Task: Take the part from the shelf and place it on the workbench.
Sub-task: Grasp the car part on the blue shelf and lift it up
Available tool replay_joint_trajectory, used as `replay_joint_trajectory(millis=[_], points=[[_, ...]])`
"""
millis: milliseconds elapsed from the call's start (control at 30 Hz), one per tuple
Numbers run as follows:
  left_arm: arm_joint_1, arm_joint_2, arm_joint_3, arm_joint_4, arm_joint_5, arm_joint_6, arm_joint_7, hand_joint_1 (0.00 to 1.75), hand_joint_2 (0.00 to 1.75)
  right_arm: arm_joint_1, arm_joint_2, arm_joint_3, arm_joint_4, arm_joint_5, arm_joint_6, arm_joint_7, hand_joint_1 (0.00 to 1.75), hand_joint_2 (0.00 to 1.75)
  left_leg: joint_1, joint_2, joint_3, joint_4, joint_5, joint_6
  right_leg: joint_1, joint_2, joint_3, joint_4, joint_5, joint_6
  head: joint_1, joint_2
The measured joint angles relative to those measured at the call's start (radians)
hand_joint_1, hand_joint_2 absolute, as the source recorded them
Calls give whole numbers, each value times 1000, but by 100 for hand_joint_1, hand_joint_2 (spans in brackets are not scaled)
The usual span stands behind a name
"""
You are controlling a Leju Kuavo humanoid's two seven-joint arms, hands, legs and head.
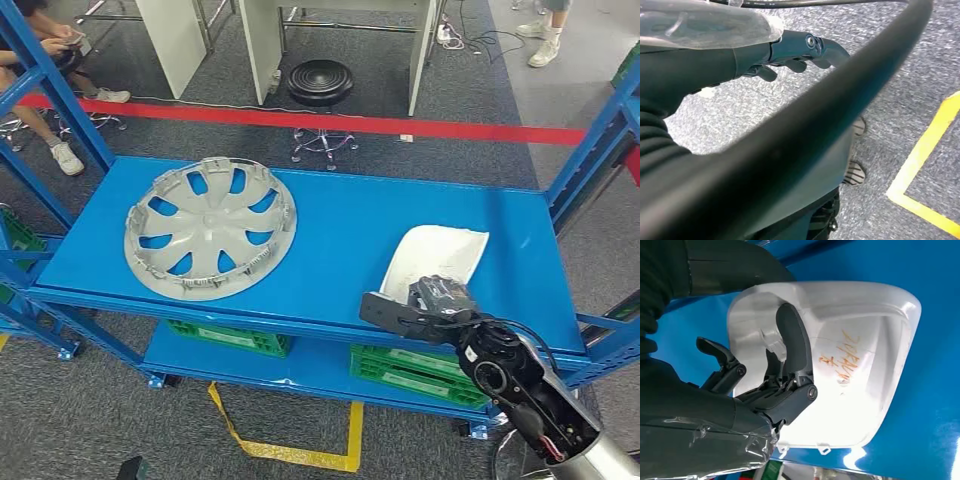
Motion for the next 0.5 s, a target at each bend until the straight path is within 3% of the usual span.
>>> replay_joint_trajectory(millis=[333, 500], points=[[0, 0, 4, 0, 13, 19, -40, 0, 175, 1, -9, 0, -30, 0, -81, 1, 175, 175, 0, 0, -2, 0, 0, 0, 0, 0, -1, 0, 0, 0, 1, 0], [0, 0, 9, 0, 24, 20, -41, 0, 175, -5, -17, 5, -60, 3, -207, -6, 175, 175, 0, 0, -3, 0, 0, 0, 0, 0, -3, 0, 0, 0, 0, 0]])
